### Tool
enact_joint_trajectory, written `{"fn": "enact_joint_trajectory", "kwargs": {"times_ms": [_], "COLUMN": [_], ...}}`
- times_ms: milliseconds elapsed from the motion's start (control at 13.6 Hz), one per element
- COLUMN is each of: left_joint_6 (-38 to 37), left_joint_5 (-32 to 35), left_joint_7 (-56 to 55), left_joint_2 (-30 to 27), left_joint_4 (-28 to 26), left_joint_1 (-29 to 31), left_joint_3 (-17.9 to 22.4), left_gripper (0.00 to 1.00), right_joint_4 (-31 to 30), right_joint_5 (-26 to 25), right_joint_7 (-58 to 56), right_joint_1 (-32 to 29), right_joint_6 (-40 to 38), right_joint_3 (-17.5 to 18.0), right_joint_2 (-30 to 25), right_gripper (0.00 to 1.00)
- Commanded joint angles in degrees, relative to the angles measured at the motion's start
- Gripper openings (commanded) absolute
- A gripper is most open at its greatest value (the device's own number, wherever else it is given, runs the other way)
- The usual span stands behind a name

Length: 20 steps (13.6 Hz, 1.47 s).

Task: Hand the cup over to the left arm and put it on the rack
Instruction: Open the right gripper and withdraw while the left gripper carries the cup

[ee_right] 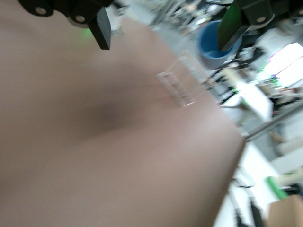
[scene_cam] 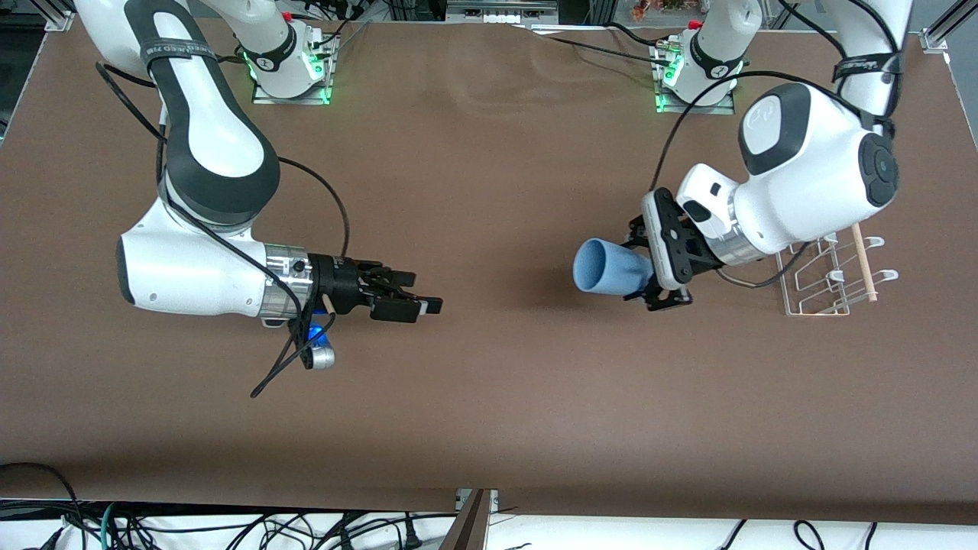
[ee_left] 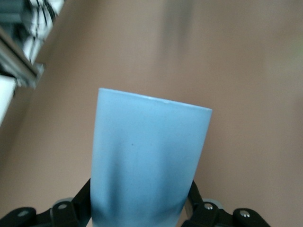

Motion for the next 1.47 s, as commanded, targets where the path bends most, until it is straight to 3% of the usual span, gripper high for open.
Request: {"fn": "enact_joint_trajectory", "kwargs": {"times_ms": [0,220,367,513,660,807,953,1173,1393], "left_joint_6": [-7.5,-16.8,-22.3,-27.9,-35.7,-44.4,-50.7,-47.7,-43.4], "left_joint_5": [11.5,28.0,37.6,46.6,52.7,63.1,73.4,77.6,83.2], "left_joint_7": [-5.9,-12.1,-13.6,-16.6,-26.4,-31.3,-36.2,-50.1,-52.4], "left_joint_2": [-1.1,-0.9,-0.3,0.8,1.6,4.4,6.9,4.7,-0.2], "left_joint_4": [0.8,2.2,2.2,1.5,1.2,-0.2,-5.5,-18.9,-29.2], "left_joint_1": [0.7,0.4,0.3,0.3,-0.1,-2.9,-5.4,-5.1,-4.6], "left_joint_3": [-0.3,-0.4,-0.5,-0.5,-0.5,-1.1,-1.1,-1.1,-1.1], "left_gripper": [0.06,0.06,0.06,0.06,0.09,0.09,0.08,0.09,0.09], "right_joint_4": [0.2,-1.2,-4.3,-7.0,-9.6,-11.5,-15.4,-18.7,-18.8], "right_joint_5": [-8.5,-21.3,-28.6,-33.0,-38.6,-43.3,-43.8,-43.8,-43.4], "right_joint_7": [-4.6,-12.5,-13.1,-18.2,-28.3,-33.4,-33.0,-33.5,-33.6], "right_joint_1": [-4.1,-7.6,-7.8,-7.8,-7.8,-7.9,-8.9,-9.1,-10.0], "right_joint_6": [-6.7,-10.8,-12.0,-11.9,-11.9,-11.9,-11.7,-12.0,-13.4], "right_joint_3": [0.5,-0.2,-3.3,-6.4,-8.8,-9.9,-9.9,-9.9,-10.7], "right_joint_2": [-1.8,-3.9,-6.5,-9.1,-11.5,-14.4,-19.0,-22.7,-27.2], "right_gripper": [1.0,1.0,1.0,1.0,1.0,1.0,1.0,1.0,1.0]}}
